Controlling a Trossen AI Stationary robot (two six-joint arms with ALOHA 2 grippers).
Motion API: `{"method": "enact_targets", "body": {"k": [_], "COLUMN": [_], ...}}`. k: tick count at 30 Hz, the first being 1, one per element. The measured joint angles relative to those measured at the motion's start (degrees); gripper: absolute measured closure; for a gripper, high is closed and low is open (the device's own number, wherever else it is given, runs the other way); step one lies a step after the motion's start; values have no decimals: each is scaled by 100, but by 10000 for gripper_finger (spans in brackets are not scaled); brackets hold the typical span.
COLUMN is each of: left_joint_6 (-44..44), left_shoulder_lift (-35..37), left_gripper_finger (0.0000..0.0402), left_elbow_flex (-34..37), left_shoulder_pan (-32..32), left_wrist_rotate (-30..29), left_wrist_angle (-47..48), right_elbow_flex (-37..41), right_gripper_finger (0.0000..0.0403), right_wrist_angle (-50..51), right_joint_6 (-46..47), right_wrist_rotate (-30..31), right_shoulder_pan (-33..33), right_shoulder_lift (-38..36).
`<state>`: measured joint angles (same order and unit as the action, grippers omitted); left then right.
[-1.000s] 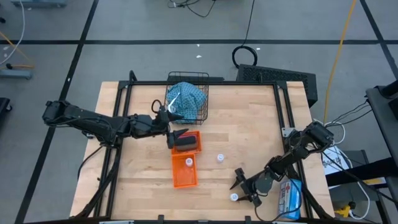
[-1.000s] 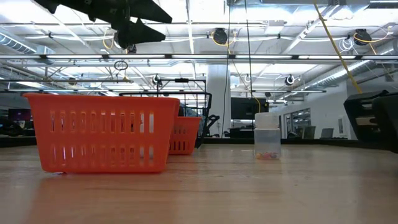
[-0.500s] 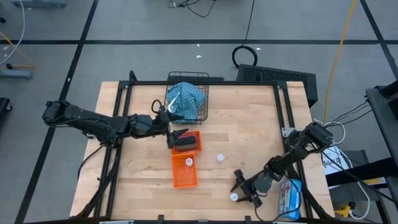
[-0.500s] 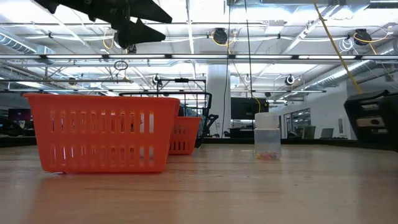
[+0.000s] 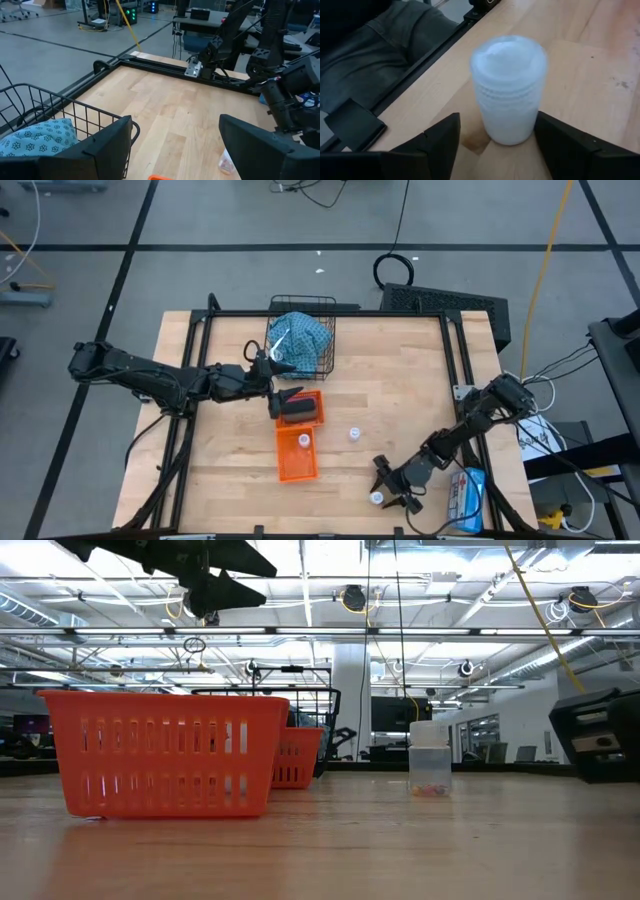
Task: Pick & Place Medicine items
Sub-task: Put the bottom white medicine bottle into the bottom orange bin
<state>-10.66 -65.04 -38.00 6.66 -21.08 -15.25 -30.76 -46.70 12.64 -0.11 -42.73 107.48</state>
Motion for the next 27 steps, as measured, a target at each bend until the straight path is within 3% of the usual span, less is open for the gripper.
{"method": "enact_targets", "body": {"k": [14,27], "left_joint_6": [-2,-7], "left_shoulder_lift": [0,0], "left_gripper_finger": [94,94], "left_elbow_flex": [0,0], "left_shoulder_pan": [0,0], "left_wrist_rotate": [0,0], "left_wrist_angle": [0,0], "right_elbow_flex": [0,11], "right_gripper_finger": [179,181], "right_wrist_angle": [75,-93], "right_joint_6": [-169,-1591], "right_wrist_rotate": [-308,-562], "right_shoulder_pan": [246,792], "right_shoulder_lift": [-75,-186]}}
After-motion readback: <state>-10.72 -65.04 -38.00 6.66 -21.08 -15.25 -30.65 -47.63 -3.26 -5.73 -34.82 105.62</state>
